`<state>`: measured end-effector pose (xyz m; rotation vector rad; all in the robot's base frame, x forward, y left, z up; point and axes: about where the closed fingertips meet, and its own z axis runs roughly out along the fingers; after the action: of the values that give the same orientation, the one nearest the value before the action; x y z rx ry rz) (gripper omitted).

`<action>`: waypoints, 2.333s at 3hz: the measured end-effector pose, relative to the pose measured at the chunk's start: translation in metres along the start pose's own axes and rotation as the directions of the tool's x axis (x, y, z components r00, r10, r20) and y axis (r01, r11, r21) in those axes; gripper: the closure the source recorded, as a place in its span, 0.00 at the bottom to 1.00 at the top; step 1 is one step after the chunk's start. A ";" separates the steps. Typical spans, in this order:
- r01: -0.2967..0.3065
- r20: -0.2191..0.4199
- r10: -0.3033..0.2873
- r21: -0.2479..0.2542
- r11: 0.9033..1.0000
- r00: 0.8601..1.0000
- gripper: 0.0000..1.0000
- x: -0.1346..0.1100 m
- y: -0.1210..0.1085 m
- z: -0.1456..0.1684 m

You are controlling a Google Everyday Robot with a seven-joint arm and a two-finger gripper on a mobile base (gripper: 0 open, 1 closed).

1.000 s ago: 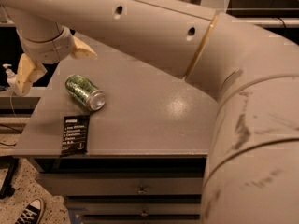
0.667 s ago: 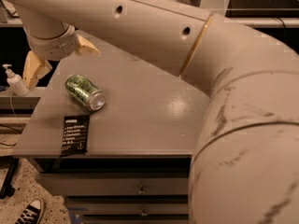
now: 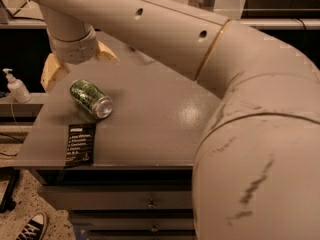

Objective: Pick green can

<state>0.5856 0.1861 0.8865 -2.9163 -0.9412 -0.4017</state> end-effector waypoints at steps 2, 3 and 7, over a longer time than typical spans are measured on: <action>-0.066 0.059 0.065 0.014 0.998 0.996 0.00 -0.013 0.018 0.029; -0.075 0.092 0.074 0.007 0.997 0.993 0.18 -0.017 0.019 0.042; -0.097 0.104 0.099 -0.024 0.995 0.990 1.00 -0.013 0.011 0.038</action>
Offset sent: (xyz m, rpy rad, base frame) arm 0.0090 -0.0304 -0.0437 -0.0265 0.1008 -0.0943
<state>0.5903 0.1742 0.8467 -3.0119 -0.8050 -0.2558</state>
